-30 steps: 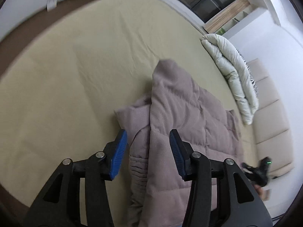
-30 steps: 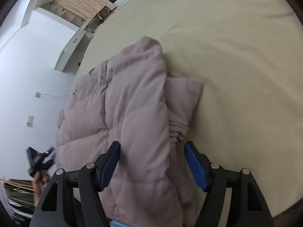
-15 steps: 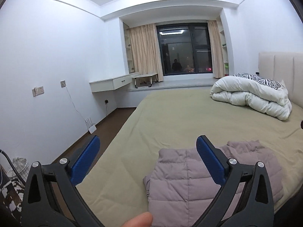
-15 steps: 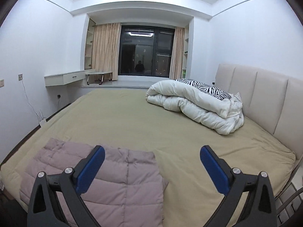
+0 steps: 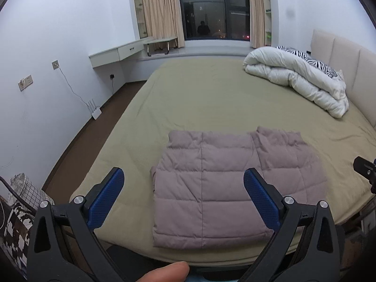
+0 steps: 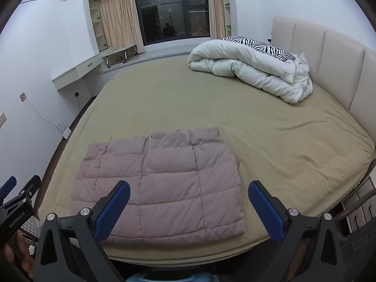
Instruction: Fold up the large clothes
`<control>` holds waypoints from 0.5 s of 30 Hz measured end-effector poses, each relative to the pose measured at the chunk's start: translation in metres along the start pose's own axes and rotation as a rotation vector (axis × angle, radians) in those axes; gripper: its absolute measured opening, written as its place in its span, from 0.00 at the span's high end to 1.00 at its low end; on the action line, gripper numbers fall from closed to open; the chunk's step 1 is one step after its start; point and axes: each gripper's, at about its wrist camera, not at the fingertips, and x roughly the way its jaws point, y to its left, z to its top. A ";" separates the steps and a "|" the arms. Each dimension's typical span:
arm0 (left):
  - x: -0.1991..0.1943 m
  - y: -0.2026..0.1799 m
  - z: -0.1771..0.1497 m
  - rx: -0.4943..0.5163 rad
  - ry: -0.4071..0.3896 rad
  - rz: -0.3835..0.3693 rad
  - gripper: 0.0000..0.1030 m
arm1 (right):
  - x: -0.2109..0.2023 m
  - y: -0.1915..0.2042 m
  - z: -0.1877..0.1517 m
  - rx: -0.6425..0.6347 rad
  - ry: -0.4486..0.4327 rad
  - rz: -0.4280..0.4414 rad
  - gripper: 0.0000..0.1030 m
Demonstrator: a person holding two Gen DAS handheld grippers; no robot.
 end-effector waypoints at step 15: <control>0.044 -0.004 -0.036 0.021 0.090 -0.008 0.00 | 0.019 0.023 -0.029 -0.104 0.076 -0.019 0.00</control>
